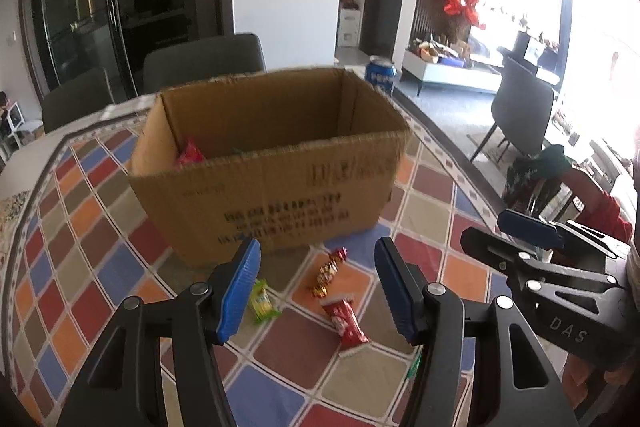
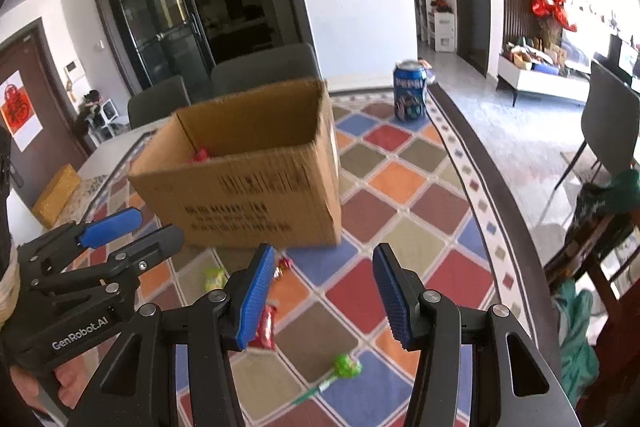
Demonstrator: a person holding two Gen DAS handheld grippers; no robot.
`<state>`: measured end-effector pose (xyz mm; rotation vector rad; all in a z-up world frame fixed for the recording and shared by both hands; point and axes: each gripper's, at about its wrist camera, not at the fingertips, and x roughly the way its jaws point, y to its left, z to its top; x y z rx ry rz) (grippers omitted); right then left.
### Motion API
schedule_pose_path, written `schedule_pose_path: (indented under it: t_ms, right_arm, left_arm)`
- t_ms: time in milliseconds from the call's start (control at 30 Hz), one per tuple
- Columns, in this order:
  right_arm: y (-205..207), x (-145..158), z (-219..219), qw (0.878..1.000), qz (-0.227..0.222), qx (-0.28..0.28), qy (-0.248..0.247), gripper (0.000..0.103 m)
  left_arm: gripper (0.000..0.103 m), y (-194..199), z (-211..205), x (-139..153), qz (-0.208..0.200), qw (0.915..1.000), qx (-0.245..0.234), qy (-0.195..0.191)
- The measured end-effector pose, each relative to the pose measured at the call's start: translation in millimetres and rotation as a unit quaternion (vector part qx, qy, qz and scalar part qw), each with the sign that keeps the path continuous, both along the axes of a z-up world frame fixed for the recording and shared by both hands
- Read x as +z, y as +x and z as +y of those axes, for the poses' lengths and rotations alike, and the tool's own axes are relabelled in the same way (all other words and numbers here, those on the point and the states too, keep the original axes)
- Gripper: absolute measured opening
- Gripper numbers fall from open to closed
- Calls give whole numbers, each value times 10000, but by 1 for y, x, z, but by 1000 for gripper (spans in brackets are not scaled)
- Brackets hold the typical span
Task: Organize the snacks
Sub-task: 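Grasp the red candy bar with the left tool while the right tool grasps the green lollipop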
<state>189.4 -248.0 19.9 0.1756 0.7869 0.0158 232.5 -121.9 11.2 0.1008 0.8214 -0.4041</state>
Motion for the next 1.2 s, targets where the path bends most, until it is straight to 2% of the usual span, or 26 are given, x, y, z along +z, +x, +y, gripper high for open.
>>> schedule_pose_path:
  t_ms: [467,700,933,1200]
  right_arm:
    - [-24,-58,-7,9969,777,-96,-2,52]
    - [-29,-84,-6,9938,1103,-77,97,52]
    - [-27,-102,-3,9907,1342,-41,233,52]
    - [-25,-112,-3,9887,1467,-86,283,52]
  left_arm:
    - [59,-9,-17,-68,812,9959,-206,337]
    - [59,-5,-22,-95,1165,9922,-247,376]
    - [58,3,-22,-112,1393,9893,-200,392]
    - [57,10,-23,-117,1486,9880,-207,368]
